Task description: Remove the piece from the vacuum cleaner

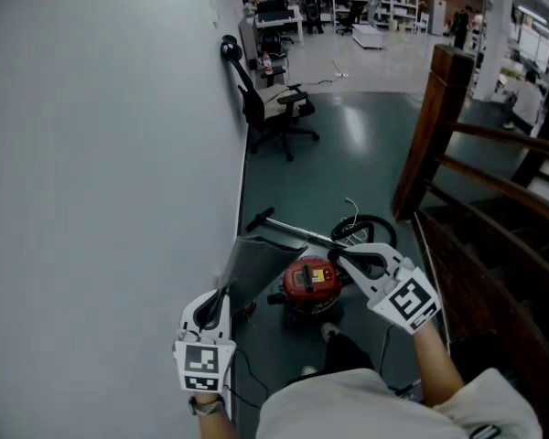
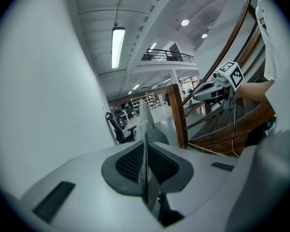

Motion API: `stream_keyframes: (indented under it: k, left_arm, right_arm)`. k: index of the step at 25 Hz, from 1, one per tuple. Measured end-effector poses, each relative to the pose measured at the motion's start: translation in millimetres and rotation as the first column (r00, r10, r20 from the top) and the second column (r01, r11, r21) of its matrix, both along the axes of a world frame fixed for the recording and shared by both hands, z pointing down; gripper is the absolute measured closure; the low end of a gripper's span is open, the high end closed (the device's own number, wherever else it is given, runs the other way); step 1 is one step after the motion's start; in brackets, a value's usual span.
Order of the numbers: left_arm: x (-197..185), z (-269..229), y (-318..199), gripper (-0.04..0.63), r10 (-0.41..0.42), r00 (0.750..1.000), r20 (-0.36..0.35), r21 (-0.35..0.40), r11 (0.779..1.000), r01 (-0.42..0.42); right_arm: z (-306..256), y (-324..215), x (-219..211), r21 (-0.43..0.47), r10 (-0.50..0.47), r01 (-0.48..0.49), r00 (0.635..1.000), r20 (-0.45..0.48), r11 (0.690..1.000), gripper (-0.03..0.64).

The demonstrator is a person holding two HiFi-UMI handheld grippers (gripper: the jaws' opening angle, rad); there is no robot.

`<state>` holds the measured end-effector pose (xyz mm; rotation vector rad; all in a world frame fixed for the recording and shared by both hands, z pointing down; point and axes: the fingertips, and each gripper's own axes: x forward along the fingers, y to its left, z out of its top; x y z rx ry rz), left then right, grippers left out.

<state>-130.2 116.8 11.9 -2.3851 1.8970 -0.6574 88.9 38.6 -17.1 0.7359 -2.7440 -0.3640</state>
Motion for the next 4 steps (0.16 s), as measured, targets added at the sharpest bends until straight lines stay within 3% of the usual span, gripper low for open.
stream_keyframes:
  k: [4]
  left_arm:
    - [-0.6, -1.2, 2.9, 0.571, -0.005, 1.0, -0.003, 0.006, 1.0, 0.005]
  right_arm:
    - [-1.2, 2.3, -0.4, 0.0, -0.002, 0.002, 1.0, 0.003, 1.0, 0.589]
